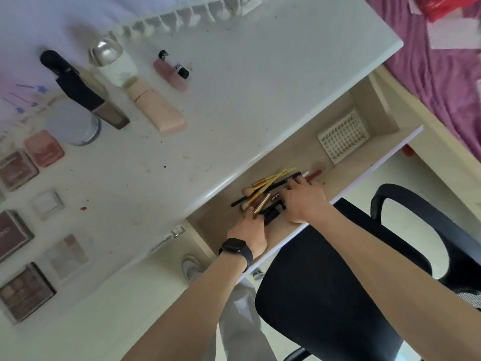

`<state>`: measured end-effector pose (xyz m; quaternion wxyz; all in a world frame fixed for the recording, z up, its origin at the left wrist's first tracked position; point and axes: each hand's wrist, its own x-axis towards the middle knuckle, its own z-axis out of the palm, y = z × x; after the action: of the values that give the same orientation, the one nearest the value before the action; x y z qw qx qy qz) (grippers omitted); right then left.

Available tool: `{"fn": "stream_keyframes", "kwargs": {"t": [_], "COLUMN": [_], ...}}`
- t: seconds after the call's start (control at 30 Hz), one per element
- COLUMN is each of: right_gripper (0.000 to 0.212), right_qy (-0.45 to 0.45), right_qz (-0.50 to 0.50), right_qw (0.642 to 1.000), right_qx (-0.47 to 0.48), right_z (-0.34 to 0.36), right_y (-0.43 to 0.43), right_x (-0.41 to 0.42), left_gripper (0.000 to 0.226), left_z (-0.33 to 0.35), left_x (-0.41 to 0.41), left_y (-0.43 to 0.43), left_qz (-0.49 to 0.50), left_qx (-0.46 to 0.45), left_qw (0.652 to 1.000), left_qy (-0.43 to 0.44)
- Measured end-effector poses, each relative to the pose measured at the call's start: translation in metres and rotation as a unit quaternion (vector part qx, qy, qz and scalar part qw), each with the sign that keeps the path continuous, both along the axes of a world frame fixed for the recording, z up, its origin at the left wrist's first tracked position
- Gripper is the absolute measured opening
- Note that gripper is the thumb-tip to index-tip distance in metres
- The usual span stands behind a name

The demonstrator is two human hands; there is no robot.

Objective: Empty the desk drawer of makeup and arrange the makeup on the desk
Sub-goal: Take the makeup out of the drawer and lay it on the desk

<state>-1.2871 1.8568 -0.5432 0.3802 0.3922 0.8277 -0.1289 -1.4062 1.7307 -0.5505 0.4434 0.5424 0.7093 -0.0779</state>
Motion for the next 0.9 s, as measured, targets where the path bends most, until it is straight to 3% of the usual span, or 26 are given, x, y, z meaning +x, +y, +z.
{"fn": "stream_keyframes", "kwargs": {"t": [0.17,0.37,0.57,0.77,0.9], "right_gripper": [0.058,0.054,0.040,0.050,0.054], "right_qy": [0.005,-0.026,0.041,0.005,-0.038], "right_qz": [-0.005,-0.002,-0.002,0.073,0.045], "right_qw": [1.000,0.999,0.999,0.997,0.998], "right_qx": [-0.003,-0.019,0.036,0.035,-0.007], "right_z": [-0.001,0.001,-0.001,-0.001,-0.001], "right_y": [0.000,0.003,0.009,0.015,0.016], "right_x": [0.001,0.003,0.010,0.009,0.009], "left_gripper": [0.037,0.028,0.040,0.040,0.033], "left_z": [0.000,0.001,-0.009,-0.007,0.003], "left_x": [-0.001,0.003,0.003,0.003,-0.001], "left_y": [0.009,0.006,0.010,0.002,-0.001], "left_qz": [0.000,-0.012,-0.013,0.071,0.137], "left_qx": [0.019,0.035,-0.014,0.010,-0.006], "left_qw": [1.000,0.999,1.000,0.996,0.984], "left_qy": [0.021,0.024,0.019,-0.049,-0.112]}}
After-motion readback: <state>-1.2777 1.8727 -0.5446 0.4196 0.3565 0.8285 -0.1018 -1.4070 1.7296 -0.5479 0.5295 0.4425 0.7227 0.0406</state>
